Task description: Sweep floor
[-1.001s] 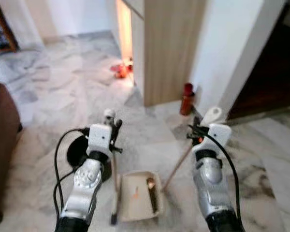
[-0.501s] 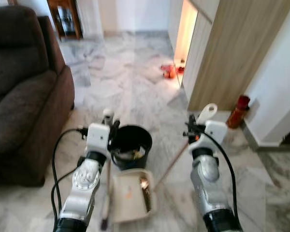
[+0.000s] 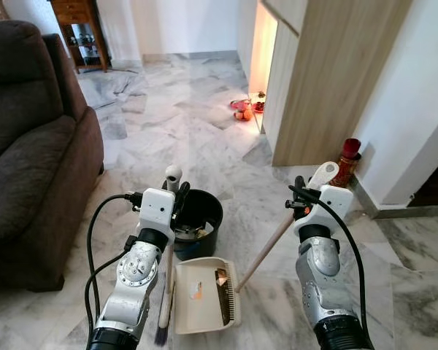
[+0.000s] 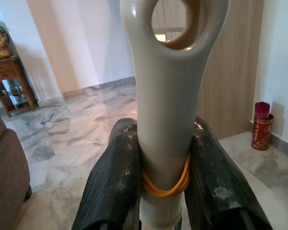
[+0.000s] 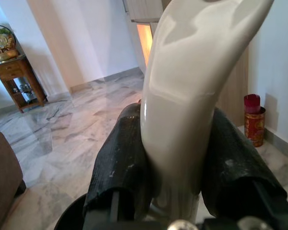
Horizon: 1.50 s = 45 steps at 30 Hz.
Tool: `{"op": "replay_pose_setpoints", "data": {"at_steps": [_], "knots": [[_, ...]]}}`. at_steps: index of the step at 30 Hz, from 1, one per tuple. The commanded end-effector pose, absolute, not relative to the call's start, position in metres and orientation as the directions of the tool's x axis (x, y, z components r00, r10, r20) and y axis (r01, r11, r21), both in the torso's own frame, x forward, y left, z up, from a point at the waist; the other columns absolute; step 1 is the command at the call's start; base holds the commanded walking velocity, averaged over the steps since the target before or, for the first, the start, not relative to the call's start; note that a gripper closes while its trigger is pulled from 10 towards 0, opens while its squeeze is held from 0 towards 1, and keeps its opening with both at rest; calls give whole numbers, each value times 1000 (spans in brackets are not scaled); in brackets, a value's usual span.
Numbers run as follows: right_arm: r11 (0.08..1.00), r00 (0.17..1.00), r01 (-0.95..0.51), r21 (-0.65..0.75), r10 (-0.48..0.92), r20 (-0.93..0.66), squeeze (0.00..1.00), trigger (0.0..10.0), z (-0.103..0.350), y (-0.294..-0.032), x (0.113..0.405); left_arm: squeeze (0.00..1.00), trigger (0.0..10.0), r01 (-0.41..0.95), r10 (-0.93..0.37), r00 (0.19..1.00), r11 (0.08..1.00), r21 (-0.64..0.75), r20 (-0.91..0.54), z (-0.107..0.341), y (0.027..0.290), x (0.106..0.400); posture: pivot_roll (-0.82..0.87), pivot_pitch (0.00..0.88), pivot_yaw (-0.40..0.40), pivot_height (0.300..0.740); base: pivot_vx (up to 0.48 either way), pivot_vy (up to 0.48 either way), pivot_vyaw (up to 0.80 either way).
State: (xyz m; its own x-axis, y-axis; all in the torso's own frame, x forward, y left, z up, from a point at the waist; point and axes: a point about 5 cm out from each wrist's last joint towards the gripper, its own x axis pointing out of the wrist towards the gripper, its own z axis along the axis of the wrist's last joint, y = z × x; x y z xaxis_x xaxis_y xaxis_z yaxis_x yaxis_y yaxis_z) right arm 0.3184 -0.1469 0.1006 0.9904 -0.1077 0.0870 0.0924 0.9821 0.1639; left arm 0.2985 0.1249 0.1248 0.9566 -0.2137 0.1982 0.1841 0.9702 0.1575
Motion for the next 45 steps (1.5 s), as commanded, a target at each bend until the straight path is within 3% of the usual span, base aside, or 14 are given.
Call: {"op": "replay_pose_setpoints", "data": {"at_steps": [1, 7, 14, 27, 45], "knots": [[981, 989, 70, 182, -92, 116, 0, 10000, 109, -146, 319, 0, 10000, 174, -218, 942, 967, 184, 254, 135, 126, 298, 137, 0, 17, 740, 0, 0, 0], [985, 989, 78, 156, -96, 114, 0, 10000, 107, -153, 317, 0, 10000, 125, -198, 944, 955, 269, 265, 134, 136, 292, 141, 0, 18, 740, 0, 0, 0], [989, 990, 65, 132, -80, 115, 0, 10000, 108, -155, 316, 0, 10000, 4, -86, 962, 954, 300, 260, 129, 167, 283, 150, 0, 14, 740, 0, 0, 0], [997, 987, -52, 57, 42, 158, 0, 10000, 130, -149, 301, 0, 10000, -10, -59, 979, 942, 334, 197, 110, 178, 288, 127, 0, 28, 740, 0, 0, 0], [979, 952, -66, 192, 5, 306, 0, 10000, 205, -150, 302, 0, 10000, -13, -49, 984, 941, 337, 174, 100, 182, 290, 120, 0, 33, 740, 0, 0, 0]]}}
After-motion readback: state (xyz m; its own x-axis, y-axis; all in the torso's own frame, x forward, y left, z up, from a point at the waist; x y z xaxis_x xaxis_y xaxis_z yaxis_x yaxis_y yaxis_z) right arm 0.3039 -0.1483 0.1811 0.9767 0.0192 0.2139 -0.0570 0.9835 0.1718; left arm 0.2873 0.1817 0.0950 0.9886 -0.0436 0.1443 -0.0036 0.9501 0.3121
